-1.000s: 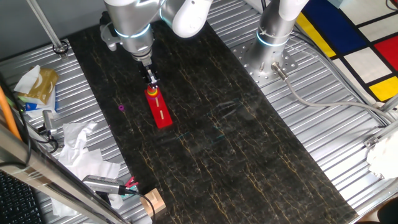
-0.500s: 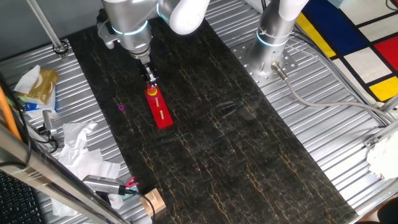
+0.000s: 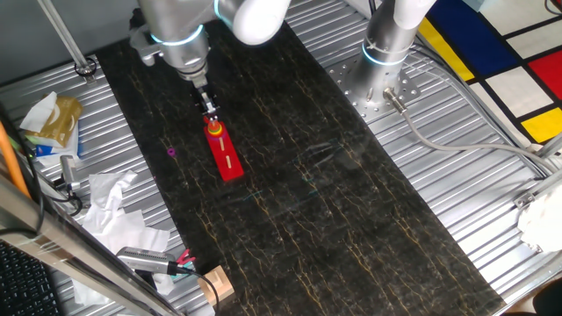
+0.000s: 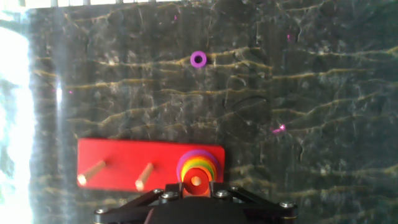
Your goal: Take out one Hanoi block and throw it aside
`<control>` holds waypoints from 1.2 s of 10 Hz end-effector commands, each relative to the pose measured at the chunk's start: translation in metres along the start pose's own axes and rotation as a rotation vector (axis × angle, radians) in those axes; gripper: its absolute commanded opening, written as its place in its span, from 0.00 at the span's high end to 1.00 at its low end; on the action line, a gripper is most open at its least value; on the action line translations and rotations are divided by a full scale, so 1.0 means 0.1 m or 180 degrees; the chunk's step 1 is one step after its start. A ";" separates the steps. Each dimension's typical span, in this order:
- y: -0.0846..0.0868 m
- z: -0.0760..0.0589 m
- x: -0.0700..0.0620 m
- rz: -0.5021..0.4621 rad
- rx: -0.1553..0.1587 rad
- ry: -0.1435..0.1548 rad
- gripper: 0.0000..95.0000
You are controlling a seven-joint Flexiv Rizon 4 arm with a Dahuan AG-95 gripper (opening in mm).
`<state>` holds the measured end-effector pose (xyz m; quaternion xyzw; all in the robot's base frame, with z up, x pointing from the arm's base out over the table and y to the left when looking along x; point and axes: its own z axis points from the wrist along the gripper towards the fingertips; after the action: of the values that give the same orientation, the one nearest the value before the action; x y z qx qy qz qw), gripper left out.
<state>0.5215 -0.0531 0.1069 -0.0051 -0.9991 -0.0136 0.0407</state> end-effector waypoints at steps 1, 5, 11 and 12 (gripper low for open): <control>0.02 -0.07 -0.10 0.0004 -0.0002 0.0006 1.00; 0.12 -0.20 -0.47 0.0030 -0.0003 0.0007 1.00; 0.36 -0.12 -1.07 0.0124 -0.0010 -0.0049 1.00; 0.37 -0.12 -1.09 0.0114 -0.0011 -0.0071 1.00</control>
<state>0.6355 -0.0162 0.1099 -0.0220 -0.9991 -0.0155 0.0314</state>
